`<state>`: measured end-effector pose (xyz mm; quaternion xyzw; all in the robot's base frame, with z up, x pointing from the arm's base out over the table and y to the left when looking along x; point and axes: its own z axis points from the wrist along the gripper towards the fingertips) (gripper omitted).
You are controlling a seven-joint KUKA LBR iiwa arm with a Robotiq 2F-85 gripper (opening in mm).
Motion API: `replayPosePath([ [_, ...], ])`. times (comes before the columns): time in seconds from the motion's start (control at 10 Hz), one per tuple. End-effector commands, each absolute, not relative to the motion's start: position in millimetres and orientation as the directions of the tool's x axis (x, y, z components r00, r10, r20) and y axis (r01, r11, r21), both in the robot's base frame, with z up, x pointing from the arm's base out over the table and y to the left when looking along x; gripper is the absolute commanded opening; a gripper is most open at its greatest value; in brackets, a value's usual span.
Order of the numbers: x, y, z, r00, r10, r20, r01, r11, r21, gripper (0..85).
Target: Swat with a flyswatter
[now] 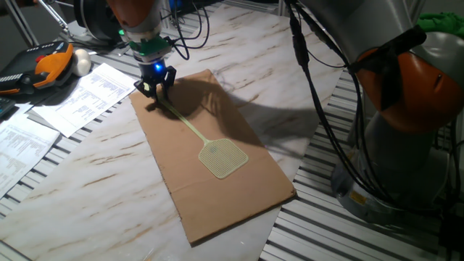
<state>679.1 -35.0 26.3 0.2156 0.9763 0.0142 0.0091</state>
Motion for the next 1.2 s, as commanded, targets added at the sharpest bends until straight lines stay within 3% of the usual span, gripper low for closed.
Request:
replayPosePath([
  [0.0, 679, -35, 26, -0.907, 0.42, -0.008, 0.42, 0.907, 0.036, 0.0],
  [1.1, 660, -39, 71, -0.893, 0.45, 0.02, 0.45, 0.892, 0.033, 0.0],
])
